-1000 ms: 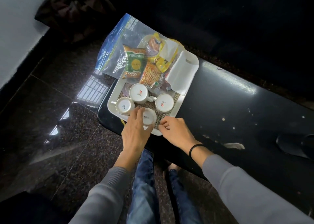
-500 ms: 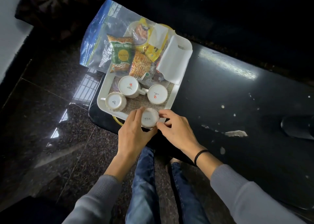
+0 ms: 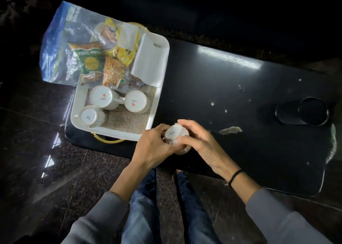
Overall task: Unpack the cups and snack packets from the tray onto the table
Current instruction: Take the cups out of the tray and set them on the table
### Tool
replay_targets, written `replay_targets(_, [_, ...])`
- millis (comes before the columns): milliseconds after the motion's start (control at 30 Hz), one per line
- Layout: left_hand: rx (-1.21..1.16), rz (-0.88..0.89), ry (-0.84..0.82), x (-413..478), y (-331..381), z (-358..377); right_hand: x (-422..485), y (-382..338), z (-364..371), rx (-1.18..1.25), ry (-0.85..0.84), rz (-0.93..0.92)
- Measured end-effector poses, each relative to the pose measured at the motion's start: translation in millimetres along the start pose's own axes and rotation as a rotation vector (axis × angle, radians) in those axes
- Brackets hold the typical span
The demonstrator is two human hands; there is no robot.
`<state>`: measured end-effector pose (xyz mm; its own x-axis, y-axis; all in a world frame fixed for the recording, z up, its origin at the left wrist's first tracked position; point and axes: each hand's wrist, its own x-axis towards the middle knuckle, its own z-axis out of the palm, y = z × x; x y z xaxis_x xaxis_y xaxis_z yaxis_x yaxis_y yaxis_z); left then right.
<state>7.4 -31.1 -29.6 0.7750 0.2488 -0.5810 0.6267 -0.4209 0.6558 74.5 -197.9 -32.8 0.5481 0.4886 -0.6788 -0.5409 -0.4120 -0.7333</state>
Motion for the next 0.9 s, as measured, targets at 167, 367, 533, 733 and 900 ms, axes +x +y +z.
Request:
replay_targets(167, [0.048,-0.072,-0.157,20.3,8.9,25.9,-3.0,17.9,-26.7,0.153,0.143,0.135])
replay_targets(367, [-0.283,-0.190,-0.241,25.0,-0.8,50.5,-4.3,32.3,-44.4,0.372,0.285,0.301])
replay_targets(533, [-0.397,-0.281,-0.196,25.4,-10.7,62.6,-4.1,41.0,-43.9,0.450,0.302,0.420])
replay_targets(733, [-0.336,-0.310,-0.159,25.4,-18.9,68.6,0.5,53.8,-38.4,0.461,0.331,0.480])
replay_targets(900, [-0.311,-0.307,-0.137,26.6,-17.9,70.6,4.6,56.7,-36.0,0.457,0.317,0.497])
